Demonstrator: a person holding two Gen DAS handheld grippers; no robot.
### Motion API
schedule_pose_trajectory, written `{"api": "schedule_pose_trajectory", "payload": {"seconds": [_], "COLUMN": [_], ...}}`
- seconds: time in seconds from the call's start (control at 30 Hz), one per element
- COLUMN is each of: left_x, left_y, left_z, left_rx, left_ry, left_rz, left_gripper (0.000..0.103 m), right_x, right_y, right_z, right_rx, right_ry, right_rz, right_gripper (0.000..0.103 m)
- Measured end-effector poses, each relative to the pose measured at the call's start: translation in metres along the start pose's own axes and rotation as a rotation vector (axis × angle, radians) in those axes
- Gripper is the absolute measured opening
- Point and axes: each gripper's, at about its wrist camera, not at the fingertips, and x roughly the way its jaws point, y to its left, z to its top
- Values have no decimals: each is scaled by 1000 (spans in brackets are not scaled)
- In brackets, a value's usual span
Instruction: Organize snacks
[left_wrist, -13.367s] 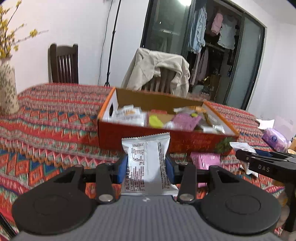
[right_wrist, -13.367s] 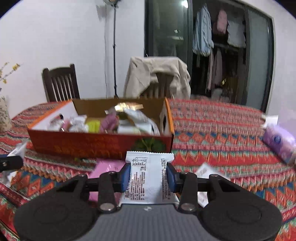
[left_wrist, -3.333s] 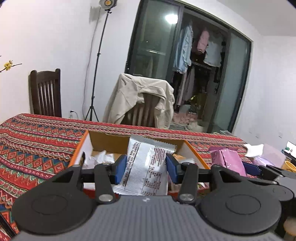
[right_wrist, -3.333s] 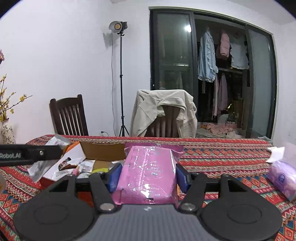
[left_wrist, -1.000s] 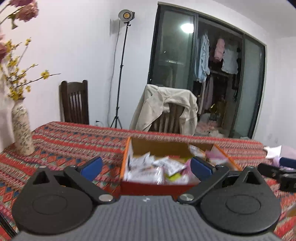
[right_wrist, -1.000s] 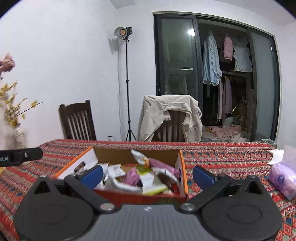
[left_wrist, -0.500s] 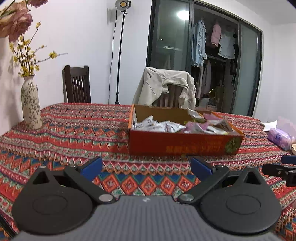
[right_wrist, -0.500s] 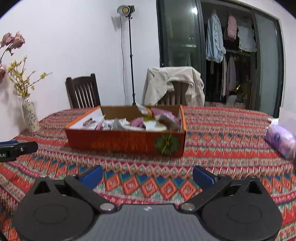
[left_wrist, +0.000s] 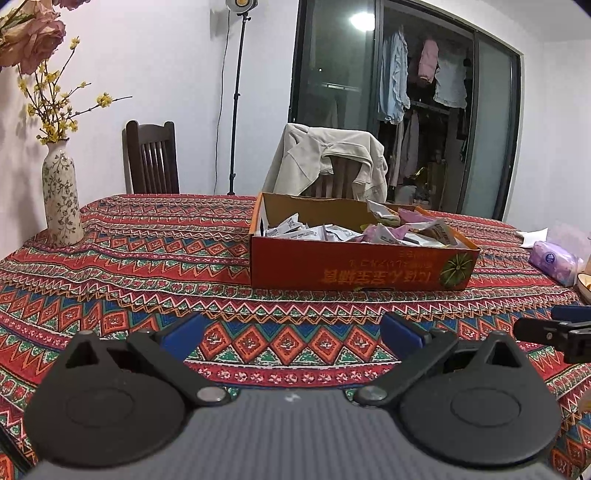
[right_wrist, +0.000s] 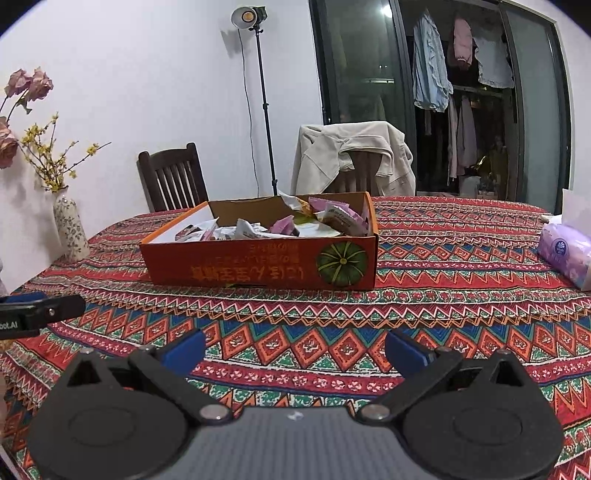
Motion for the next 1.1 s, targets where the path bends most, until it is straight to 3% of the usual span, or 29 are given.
{"api": "schedule_pose_trajectory", "payload": {"seconds": [1.1], "left_x": [-1], "left_y": [-4], "left_z": [2], "left_rx": [-12], "left_ry": [14], "left_rz": [-40], "left_gripper": [103], "right_x": [-1], "right_y": [2], "right_z": [-1], "right_rx": [-4], "right_ry": [11], "right_rz": [-6], "right_gripper": [103]}}
